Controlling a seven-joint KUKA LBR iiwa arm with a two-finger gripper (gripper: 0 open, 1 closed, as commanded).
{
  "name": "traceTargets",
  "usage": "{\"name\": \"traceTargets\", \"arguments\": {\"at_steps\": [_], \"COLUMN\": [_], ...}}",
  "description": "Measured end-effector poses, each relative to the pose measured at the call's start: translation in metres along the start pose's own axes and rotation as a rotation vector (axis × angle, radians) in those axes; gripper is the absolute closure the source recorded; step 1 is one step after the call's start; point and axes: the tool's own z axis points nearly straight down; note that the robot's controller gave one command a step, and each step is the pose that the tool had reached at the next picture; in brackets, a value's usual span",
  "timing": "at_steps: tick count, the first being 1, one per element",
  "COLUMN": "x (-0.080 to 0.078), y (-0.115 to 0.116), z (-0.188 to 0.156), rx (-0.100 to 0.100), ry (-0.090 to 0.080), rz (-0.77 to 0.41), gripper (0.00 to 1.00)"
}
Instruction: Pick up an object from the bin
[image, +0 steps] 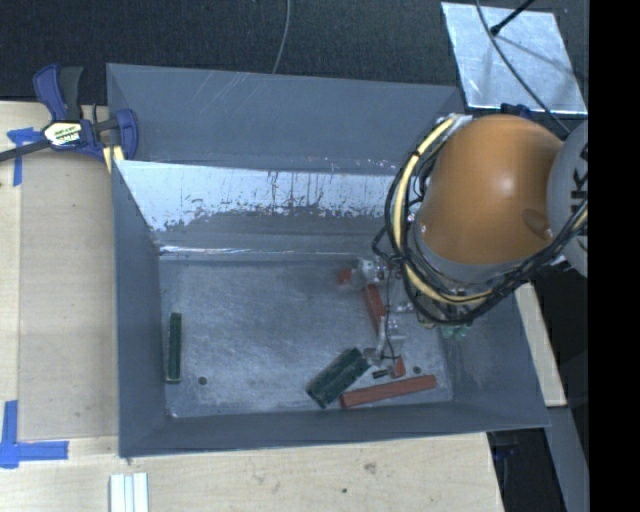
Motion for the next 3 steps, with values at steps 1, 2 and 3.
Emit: {"name": "traceTargets", "arguments": {"at_steps": [1,2,3], "x": [-0.005,-0.010,-0.013], "y": [0.001,0.001,0.027], "z": [0.031,0.101,0.169], "rx": [0.000,0.001,-0.001], "ry": [-0.008,-0.003,0.006], "rz": [-0.050,-0.146,-0.292], "gripper": [0.00,0.00,1.00]}}
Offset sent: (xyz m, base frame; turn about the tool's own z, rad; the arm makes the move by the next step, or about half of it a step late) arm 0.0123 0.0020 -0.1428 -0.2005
